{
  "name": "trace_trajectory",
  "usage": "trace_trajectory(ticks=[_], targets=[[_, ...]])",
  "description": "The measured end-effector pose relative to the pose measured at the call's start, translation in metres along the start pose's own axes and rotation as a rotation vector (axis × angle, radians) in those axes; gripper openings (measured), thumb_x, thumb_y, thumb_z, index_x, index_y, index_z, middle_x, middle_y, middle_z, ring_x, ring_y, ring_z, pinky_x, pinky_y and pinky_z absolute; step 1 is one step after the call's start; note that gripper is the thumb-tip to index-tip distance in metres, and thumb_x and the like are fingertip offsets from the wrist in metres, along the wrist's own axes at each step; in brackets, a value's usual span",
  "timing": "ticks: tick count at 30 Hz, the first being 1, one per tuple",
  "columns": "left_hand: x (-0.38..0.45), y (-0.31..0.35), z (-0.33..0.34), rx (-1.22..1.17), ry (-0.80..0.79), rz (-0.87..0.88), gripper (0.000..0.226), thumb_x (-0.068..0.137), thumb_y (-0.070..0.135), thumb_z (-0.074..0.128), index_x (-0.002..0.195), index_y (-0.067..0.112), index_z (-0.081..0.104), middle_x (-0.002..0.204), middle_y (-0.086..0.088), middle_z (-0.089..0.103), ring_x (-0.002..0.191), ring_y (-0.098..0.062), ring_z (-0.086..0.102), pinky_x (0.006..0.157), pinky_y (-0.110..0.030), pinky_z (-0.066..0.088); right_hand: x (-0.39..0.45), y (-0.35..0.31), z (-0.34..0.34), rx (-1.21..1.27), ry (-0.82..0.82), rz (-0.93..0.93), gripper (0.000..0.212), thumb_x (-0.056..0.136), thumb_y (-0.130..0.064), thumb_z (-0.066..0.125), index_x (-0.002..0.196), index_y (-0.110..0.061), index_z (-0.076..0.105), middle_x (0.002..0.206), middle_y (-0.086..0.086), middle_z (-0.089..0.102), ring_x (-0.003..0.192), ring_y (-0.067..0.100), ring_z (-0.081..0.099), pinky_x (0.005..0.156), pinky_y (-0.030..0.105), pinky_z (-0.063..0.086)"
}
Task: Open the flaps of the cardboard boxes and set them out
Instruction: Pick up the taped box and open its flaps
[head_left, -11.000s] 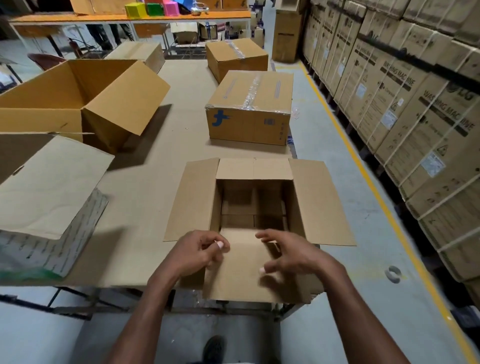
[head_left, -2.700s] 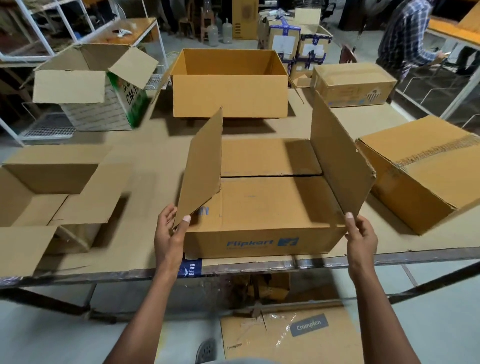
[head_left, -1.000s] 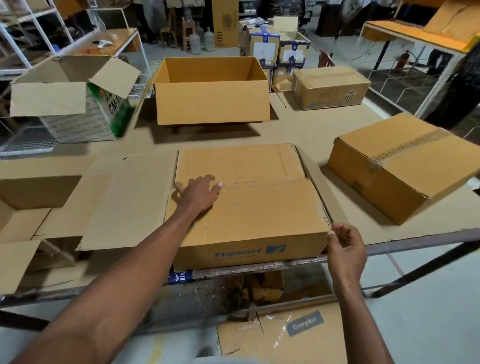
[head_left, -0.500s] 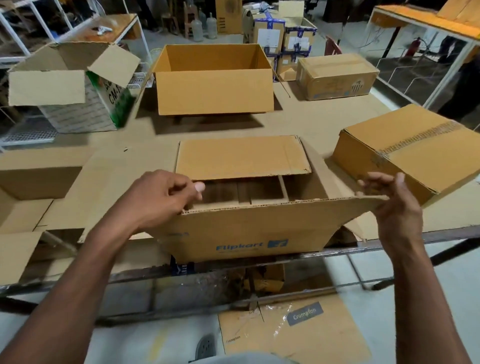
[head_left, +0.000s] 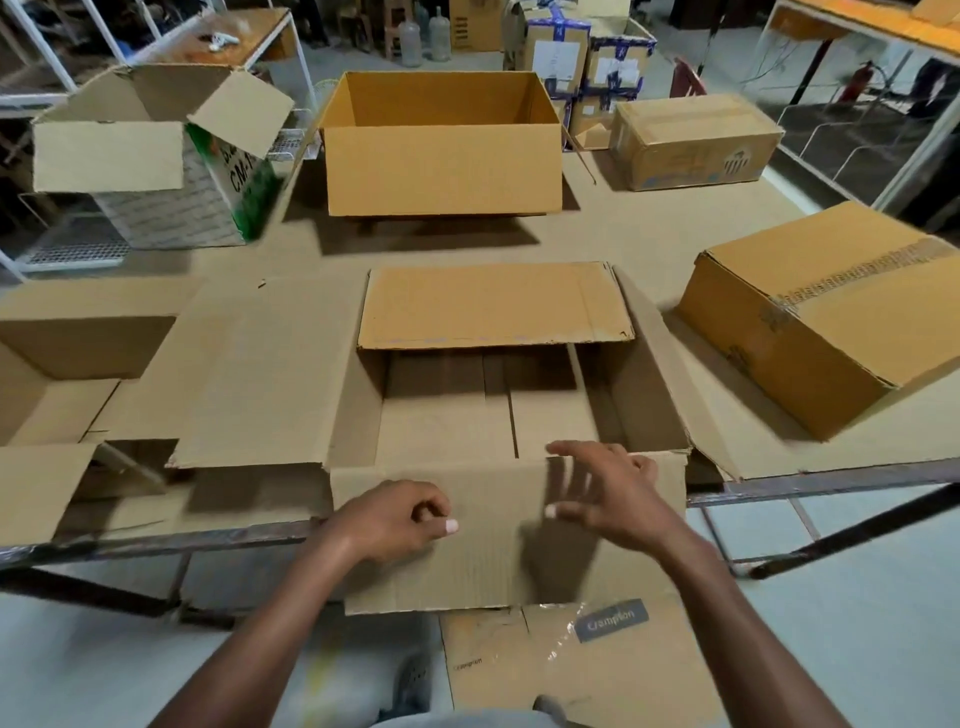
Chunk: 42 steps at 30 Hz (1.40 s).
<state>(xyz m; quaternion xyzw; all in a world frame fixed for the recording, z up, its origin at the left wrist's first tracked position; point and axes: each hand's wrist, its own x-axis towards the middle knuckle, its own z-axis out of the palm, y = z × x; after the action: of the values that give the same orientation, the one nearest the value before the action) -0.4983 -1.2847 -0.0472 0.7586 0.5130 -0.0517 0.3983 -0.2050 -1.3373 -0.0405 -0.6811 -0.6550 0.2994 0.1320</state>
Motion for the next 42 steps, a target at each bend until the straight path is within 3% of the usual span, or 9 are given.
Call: trace_trajectory(ticks=[5,11,15,19,21,25,28,35,42], targets=[[0.022,0.007,-0.003,-0.078,0.206,0.071,0.027,0.092,0.053,0.061,0.078,0.031,0.069,0.074,0.017,0.069,0.071,-0.004,0.065,0.070,-0.033,0.055,0.006,-0.011,0.045,-0.237,0.309,0.028,0.070,0.070,-0.036,0.085,0.132,-0.038,0.053,0.134,-0.010,0.056,0.127,0.019,0.040,0.097,0.039,0.019],[0.063,0.025,-0.029,-0.071,0.505,0.070,0.031,0.096,0.049,0.055,0.082,0.027,0.071,0.073,0.012,0.067,0.067,-0.011,0.061,0.057,-0.027,0.040,0.014,-0.013,0.068,-0.254,0.448,0.118,0.067,0.053,-0.035,0.093,0.112,-0.033,0.060,0.111,-0.006,0.063,0.111,0.023,0.051,0.099,0.047,0.030],[0.122,0.020,-0.046,-0.065,0.343,0.029,0.026,0.100,0.038,0.052,0.116,0.028,0.069,0.118,0.009,0.069,0.105,-0.015,0.064,0.089,-0.036,0.053,0.018,-0.012,0.071,-0.239,0.448,0.145,0.066,0.056,-0.033,0.092,0.114,-0.034,0.060,0.117,-0.007,0.061,0.120,0.022,0.047,0.106,0.047,0.025],[0.166,0.005,-0.059,0.073,0.155,-0.104,0.059,0.101,0.033,0.049,0.156,0.018,0.031,0.159,-0.007,0.038,0.144,-0.029,0.037,0.116,-0.042,0.034,0.020,-0.014,0.073,-0.230,0.448,0.191,0.069,0.054,-0.030,0.094,0.114,-0.034,0.061,0.121,-0.006,0.060,0.126,0.024,0.045,0.108,0.048,0.024],[0.171,0.005,-0.067,0.171,0.285,-0.101,0.056,0.101,0.030,0.049,0.153,0.015,0.033,0.155,-0.010,0.040,0.141,-0.031,0.036,0.112,-0.045,0.036,0.019,-0.014,0.077,-0.219,0.468,0.198,0.071,0.051,-0.027,0.095,0.113,-0.034,0.061,0.122,-0.005,0.060,0.129,0.026,0.045,0.109,0.052,0.025],[0.164,0.017,-0.093,0.255,0.782,0.117,0.053,0.097,0.034,0.054,0.146,0.018,0.043,0.143,-0.005,0.049,0.130,-0.026,0.043,0.106,-0.045,0.038,0.023,-0.014,0.083,-0.192,0.507,0.216,0.075,0.045,-0.023,0.098,0.111,-0.032,0.063,0.124,-0.003,0.061,0.131,0.028,0.045,0.109,0.056,0.029],[0.177,0.020,-0.127,0.209,0.897,0.186,0.065,0.094,0.036,0.057,0.154,0.024,0.033,0.155,-0.003,0.039,0.142,-0.026,0.033,0.113,-0.050,0.031,0.027,-0.018,0.086,-0.181,0.515,0.251,0.071,0.049,-0.023,0.096,0.111,-0.032,0.064,0.127,-0.005,0.059,0.137,0.027,0.040,0.111,0.055,0.028],[0.237,0.002,-0.197,0.182,0.648,0.005,0.089,0.093,0.043,0.060,0.160,0.028,0.004,0.167,0.002,0.016,0.154,-0.030,0.009,0.121,-0.056,0.017,0.033,-0.021,0.090,-0.129,0.591,0.283,0.067,0.047,-0.009,0.092,0.102,-0.034,0.061,0.123,-0.006,0.060,0.138,0.026,0.037,0.111,0.054,0.027],[0.264,-0.028,-0.206,0.269,0.481,-0.041,0.091,0.093,0.046,0.065,0.160,0.030,0.005,0.169,0.007,0.005,0.154,-0.034,0.003,0.121,-0.056,0.013,0.035,-0.026,0.097,-0.059,0.662,0.291,0.063,0.053,0.000,0.087,0.101,-0.032,0.062,0.127,-0.006,0.057,0.147,0.026,0.027,0.119,0.055,0.017]])
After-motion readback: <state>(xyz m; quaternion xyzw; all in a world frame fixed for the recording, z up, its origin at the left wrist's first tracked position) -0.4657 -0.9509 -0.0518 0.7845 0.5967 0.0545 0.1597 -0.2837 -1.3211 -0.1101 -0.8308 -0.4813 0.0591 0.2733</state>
